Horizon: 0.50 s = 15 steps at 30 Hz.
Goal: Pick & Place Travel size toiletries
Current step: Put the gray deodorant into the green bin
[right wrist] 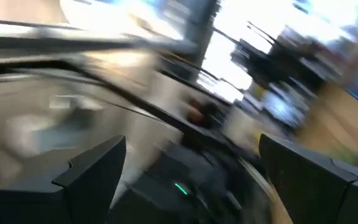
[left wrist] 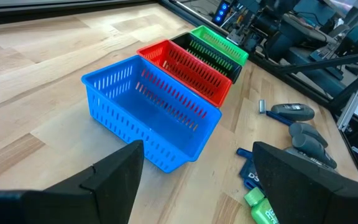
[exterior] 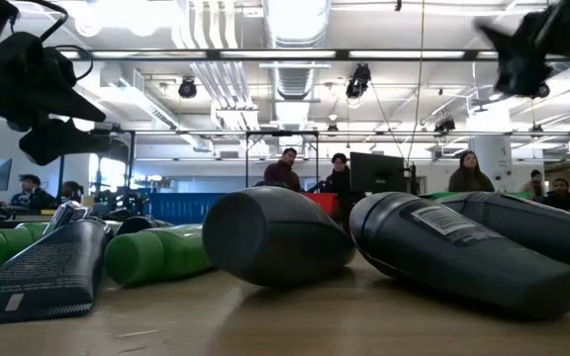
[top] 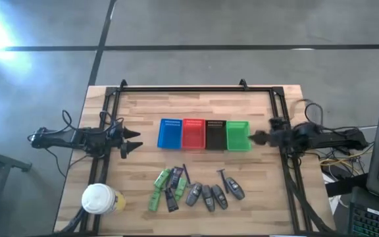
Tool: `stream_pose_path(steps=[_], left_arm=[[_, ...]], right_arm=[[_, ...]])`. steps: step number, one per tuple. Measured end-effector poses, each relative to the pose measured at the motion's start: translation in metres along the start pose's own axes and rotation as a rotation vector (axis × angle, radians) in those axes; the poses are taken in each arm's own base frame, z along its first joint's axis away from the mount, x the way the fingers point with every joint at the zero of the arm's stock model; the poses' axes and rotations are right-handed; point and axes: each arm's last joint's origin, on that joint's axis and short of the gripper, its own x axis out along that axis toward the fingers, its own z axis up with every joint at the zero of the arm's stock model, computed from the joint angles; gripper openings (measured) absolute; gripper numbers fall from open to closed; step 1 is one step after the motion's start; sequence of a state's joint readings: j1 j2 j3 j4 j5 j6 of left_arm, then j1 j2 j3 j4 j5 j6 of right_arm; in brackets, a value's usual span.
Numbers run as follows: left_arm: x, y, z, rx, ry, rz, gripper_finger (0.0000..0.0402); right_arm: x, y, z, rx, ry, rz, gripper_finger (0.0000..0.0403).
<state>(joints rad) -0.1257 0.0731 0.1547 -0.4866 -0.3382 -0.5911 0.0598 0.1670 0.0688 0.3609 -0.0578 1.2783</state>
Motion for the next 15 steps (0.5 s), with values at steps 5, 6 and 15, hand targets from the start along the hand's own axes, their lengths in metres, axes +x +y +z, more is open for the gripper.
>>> stream_pose_path(steps=[5,6,15], left_arm=[[0.000,0.000,0.000,0.000,0.000,-0.001,0.0305],[0.000,0.000,0.000,0.000,0.000,0.000,0.0305],[0.000,0.000,0.000,-0.001,-0.001,0.000,0.0305]], right_arm=[[0.022,-0.001,-0.010,0.186,0.237,-0.382,0.0364],[0.028,0.002,-0.012,0.207,0.281,-0.436,0.0364],[0.078,0.012,-0.060,0.290,0.590,-0.960,0.0364]])
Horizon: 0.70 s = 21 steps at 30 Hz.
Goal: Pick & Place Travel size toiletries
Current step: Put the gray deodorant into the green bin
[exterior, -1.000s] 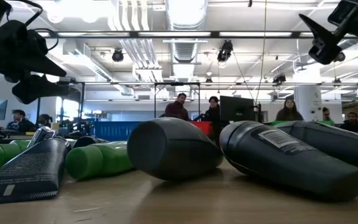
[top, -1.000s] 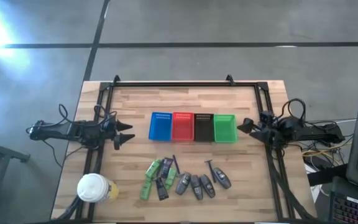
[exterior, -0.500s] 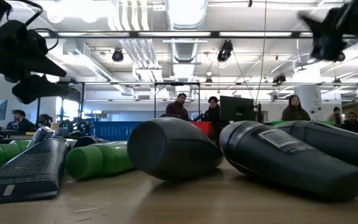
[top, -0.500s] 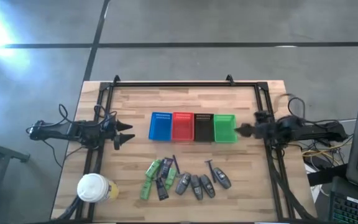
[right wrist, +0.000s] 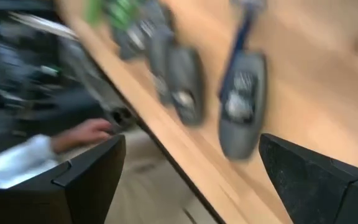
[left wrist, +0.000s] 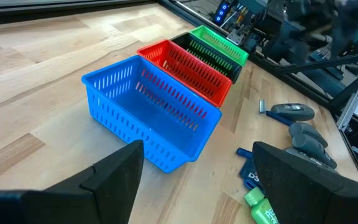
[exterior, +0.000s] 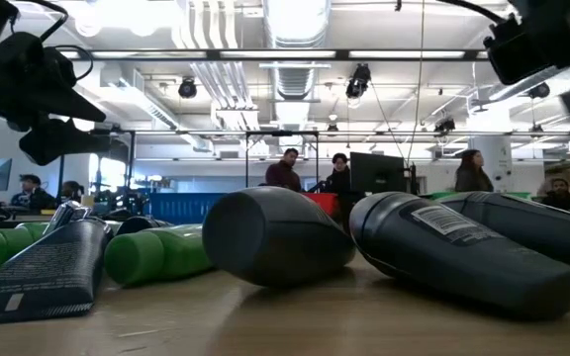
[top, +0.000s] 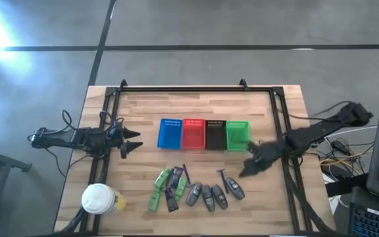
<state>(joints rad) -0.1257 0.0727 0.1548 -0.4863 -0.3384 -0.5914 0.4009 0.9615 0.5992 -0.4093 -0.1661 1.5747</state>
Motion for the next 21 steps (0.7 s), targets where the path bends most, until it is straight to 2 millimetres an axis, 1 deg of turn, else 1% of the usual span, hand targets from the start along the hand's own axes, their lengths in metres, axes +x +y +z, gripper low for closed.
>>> stream_pose_path(steps=[3,7,14,17,19,21], left_arm=[[0.000,0.000,0.000,0.000,0.000,0.000,0.0305],[0.000,0.000,0.000,0.000,0.000,0.000,0.0305],[0.000,0.000,0.000,0.000,0.001,0.000,0.0305],[0.000,0.000,0.000,0.000,0.000,0.000,0.0305],[0.000,0.000,0.000,0.000,0.000,0.000,0.0305],[0.000,0.000,0.000,0.000,0.000,0.000,0.0305]], right_arm=[[0.022,0.013,-0.013,0.024,0.061,-0.097,0.0364],[0.052,0.026,-0.024,0.007,0.092,-0.224,0.0364],[0.104,0.039,-0.030,0.001,0.189,-0.382,0.0364],[0.115,0.042,-0.029,-0.020,0.187,-0.518,0.0364],[0.115,0.045,-0.029,-0.036,0.174,-0.629,0.0364],[0.111,0.050,-0.029,-0.051,0.157,-0.742,0.0364]])
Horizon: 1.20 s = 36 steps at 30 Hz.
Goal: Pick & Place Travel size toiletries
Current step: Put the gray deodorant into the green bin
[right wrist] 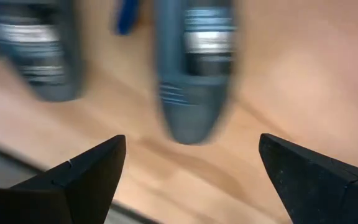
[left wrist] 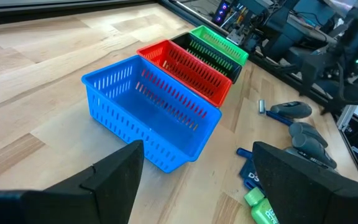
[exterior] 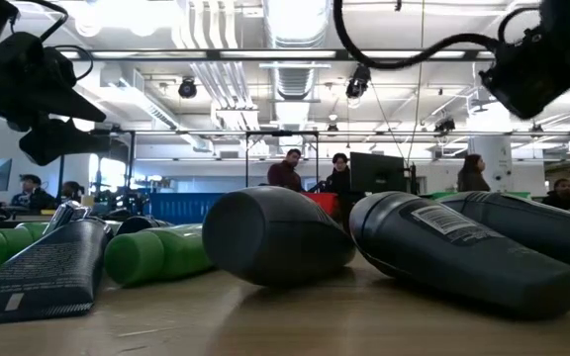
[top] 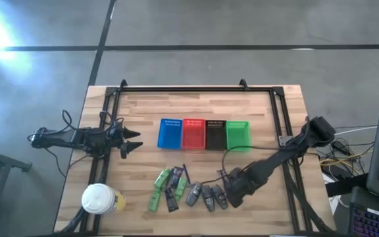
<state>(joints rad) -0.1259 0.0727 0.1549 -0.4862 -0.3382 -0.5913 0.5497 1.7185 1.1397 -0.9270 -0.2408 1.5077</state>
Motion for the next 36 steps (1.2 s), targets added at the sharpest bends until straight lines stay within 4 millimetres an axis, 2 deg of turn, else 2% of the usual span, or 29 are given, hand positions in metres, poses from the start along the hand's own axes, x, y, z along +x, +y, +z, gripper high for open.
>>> stream_pose_path(steps=[2,5,13,19,26,31,36], left_arm=[[0.000,0.000,0.000,0.000,0.000,0.000,0.0305],[0.000,0.000,0.000,0.000,0.000,0.001,0.0305],[0.000,0.000,0.000,0.000,0.000,0.000,0.0305],[0.000,0.000,0.000,0.001,0.001,0.001,0.0305],[0.000,0.000,0.000,0.000,0.001,0.001,0.0305],[0.000,0.000,0.000,0.000,0.000,0.001,0.0305],[0.000,0.000,0.000,0.000,0.001,0.000,0.0305]], right_arm=[[-0.005,0.001,0.000,-0.019,-0.026,-0.068,0.0364],[-0.009,0.007,0.001,-0.081,-0.051,-0.062,0.0364],[0.010,0.017,0.010,-0.135,-0.064,0.004,0.0364],[0.018,0.011,0.015,-0.106,-0.087,-0.014,0.0364],[0.040,0.004,0.019,-0.113,-0.099,0.049,0.0364],[0.042,0.002,0.020,-0.119,-0.124,0.054,0.0362],[0.044,-0.001,0.020,-0.137,-0.128,0.043,0.0323]])
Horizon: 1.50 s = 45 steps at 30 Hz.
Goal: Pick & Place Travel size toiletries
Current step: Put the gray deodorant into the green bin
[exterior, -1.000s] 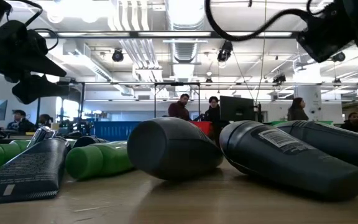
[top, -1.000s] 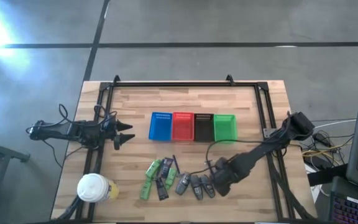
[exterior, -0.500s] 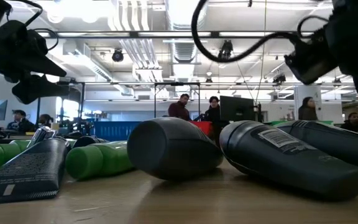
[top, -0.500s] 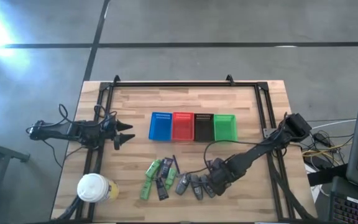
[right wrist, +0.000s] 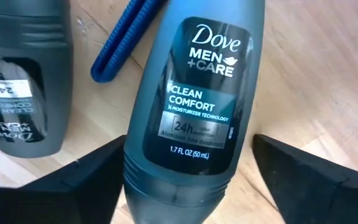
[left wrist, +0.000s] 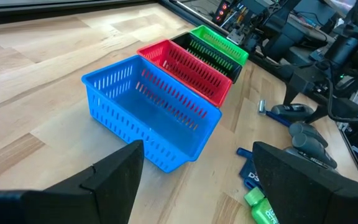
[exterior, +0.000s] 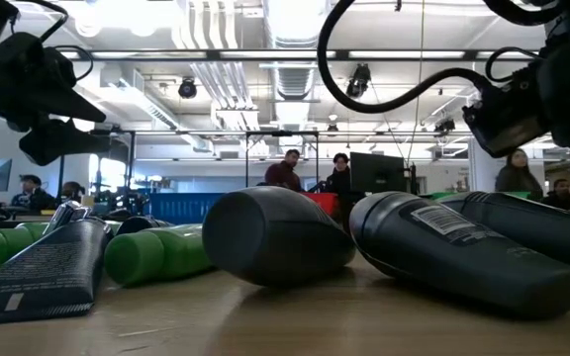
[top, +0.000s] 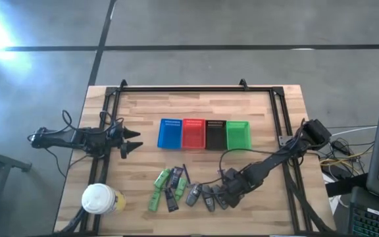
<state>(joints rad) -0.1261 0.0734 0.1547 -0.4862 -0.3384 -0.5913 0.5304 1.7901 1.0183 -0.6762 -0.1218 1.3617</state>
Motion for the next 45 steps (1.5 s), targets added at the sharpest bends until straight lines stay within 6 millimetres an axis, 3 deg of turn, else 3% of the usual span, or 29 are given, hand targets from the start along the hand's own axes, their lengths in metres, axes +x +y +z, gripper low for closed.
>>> stream_pose_path(steps=[8,11,18,24,29,35,40,45], left_arm=[[0.000,0.000,0.000,0.000,0.000,0.000,0.0305],[0.000,0.000,0.000,0.000,0.000,0.000,0.0305],[0.000,0.000,0.000,0.000,0.000,0.000,0.0305],[0.000,0.000,0.000,0.000,0.000,0.000,0.0305],[0.000,0.000,0.000,0.000,0.000,0.000,0.0305],[0.000,0.000,0.000,0.000,0.000,0.001,0.0305],[0.000,0.000,0.000,0.000,0.000,0.000,0.0305],[0.000,0.000,0.000,0.000,0.000,0.000,0.0305]], right_arm=[[-0.003,-0.001,0.000,-0.033,-0.012,-0.018,0.0201],[-0.011,0.003,0.001,-0.033,-0.046,0.027,0.0200],[-0.052,-0.007,-0.006,0.121,-0.109,0.133,0.0200],[-0.106,-0.040,-0.005,0.428,-0.329,0.208,0.0200],[-0.140,-0.083,0.013,0.644,-0.467,0.197,0.0200],[-0.142,-0.125,0.051,0.683,-0.460,0.160,0.0203],[-0.124,-0.149,0.077,0.681,-0.404,0.180,0.0206],[-0.102,-0.161,0.092,0.698,-0.365,0.206,0.0208]])
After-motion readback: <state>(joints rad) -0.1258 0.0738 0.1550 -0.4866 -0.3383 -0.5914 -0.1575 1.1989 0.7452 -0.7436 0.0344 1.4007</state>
